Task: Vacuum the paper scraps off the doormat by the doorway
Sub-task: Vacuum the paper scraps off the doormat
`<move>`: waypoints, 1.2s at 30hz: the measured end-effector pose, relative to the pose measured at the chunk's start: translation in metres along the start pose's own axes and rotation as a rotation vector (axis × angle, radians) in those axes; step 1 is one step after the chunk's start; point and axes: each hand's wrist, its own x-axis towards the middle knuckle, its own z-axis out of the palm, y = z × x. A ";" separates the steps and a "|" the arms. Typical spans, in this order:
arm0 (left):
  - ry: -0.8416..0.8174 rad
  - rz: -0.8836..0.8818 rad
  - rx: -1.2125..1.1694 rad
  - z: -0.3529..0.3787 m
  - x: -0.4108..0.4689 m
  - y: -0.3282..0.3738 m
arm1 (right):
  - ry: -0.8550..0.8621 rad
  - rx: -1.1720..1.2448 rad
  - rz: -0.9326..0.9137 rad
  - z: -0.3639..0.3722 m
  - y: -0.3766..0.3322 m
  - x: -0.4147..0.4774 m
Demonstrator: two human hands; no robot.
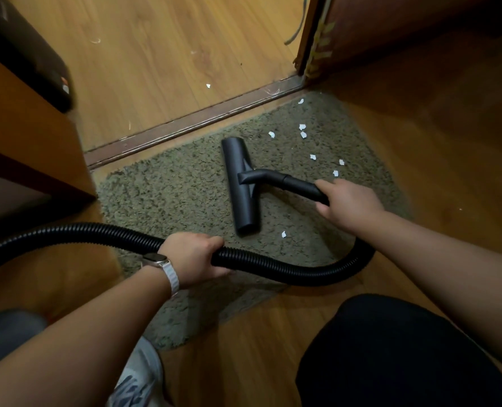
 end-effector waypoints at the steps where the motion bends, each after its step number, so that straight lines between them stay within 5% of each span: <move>1: -0.015 -0.015 0.005 -0.005 0.000 -0.003 | 0.001 -0.006 -0.014 -0.002 -0.004 0.004; 11: -0.047 -0.130 -0.002 -0.014 0.007 -0.020 | 0.037 0.103 0.263 -0.004 0.019 0.014; 24: -0.113 -0.142 0.024 -0.020 0.013 -0.028 | -0.039 -0.040 0.049 -0.026 -0.002 0.025; 36: -0.196 -0.037 0.029 -0.006 0.010 -0.008 | -0.054 0.012 0.056 0.008 0.029 -0.036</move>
